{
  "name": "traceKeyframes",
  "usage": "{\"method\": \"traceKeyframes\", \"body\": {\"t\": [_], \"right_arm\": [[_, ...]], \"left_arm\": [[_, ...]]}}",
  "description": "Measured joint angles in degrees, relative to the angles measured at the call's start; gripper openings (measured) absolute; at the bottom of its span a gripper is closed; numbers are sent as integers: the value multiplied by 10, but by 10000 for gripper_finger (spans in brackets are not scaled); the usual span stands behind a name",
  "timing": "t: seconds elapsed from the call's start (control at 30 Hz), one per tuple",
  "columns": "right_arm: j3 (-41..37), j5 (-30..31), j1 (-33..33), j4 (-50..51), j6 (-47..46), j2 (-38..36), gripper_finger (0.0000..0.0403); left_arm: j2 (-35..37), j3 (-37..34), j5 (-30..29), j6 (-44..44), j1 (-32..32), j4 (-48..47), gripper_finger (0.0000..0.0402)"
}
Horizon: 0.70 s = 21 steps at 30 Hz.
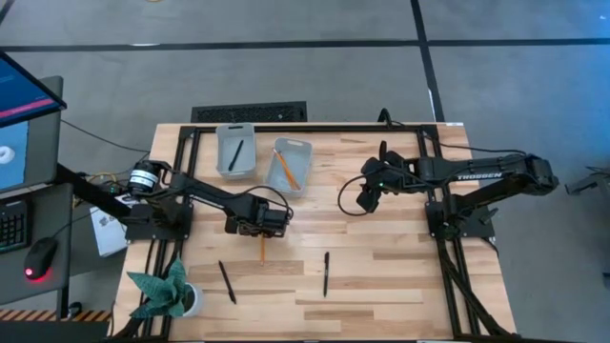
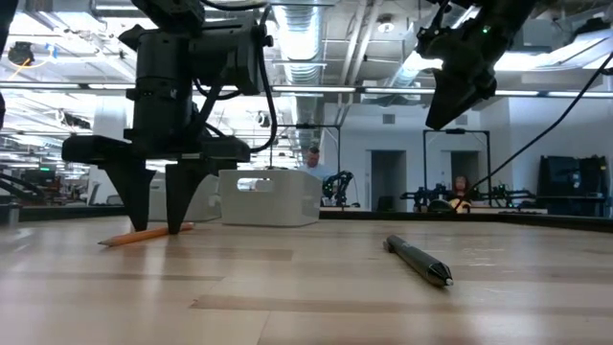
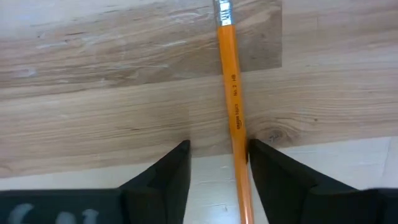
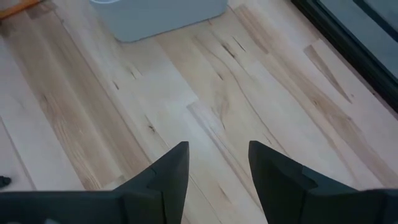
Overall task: Sort pens & pencils
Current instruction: Put the orange pencil into the right gray bin
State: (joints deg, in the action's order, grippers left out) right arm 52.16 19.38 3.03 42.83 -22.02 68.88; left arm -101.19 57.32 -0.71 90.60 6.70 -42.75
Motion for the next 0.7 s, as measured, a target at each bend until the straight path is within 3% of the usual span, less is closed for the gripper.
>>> {"method": "traceKeyframes", "body": {"t": [0.37, 0.7], "right_arm": [[0, 0, 0, 0, 0, 0, 189], [0, 0, 0, 0, 0, 0, 188]], "left_arm": [[0, 0, 0, -14, -1, 2, 60], [0, 0, -9, -19, 0, 4, 23]]}}
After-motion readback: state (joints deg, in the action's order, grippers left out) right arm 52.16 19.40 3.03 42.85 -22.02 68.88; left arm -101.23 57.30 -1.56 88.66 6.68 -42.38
